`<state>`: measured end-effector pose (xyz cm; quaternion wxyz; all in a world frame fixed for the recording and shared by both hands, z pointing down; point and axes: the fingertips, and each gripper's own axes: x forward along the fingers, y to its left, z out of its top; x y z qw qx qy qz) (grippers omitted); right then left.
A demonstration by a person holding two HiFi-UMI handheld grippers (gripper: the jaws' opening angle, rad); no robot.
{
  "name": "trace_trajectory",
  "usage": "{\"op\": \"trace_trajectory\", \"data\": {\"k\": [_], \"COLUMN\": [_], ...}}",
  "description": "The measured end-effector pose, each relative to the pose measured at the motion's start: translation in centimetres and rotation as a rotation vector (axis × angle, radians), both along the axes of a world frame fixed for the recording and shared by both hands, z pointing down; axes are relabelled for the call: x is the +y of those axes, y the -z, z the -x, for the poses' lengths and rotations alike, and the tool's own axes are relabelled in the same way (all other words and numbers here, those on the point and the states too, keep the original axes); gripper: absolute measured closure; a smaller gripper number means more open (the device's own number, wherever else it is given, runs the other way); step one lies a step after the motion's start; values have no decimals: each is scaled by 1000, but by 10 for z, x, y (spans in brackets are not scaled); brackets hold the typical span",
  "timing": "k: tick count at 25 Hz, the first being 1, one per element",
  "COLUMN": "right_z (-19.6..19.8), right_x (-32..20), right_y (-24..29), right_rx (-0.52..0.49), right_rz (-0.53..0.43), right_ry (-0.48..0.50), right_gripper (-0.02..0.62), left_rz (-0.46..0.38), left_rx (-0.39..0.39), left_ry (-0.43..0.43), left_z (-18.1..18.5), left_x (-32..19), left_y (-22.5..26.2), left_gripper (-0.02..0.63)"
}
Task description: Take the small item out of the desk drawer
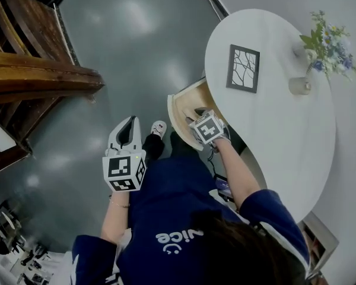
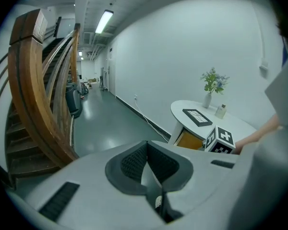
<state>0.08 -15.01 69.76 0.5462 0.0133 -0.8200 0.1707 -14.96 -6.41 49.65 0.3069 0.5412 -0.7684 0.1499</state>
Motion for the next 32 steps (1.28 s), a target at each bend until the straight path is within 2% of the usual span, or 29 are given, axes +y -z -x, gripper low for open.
{"op": "trace_trajectory", "data": {"k": [8,13,21,32], "right_z": [2,3,6,-2], "right_x": [13,16,16,12], "right_y": [-34,-54,-80,-107], "right_rx": [47,78,116,201], "right_rz": [68,78,73,83], "right_ry": [77,83,104,131], "right_gripper": [393,388,379,367], "left_rz": [44,105,168,196], "left_rx": [-27,-65,-39,-26], "left_ry": [73,63,68,116], "left_z": [2,-3,-17,-16], "left_x": [19,30,50,65], "left_y": [-3,-10,-26,-34], "left_gripper": [603,603,603,603]}}
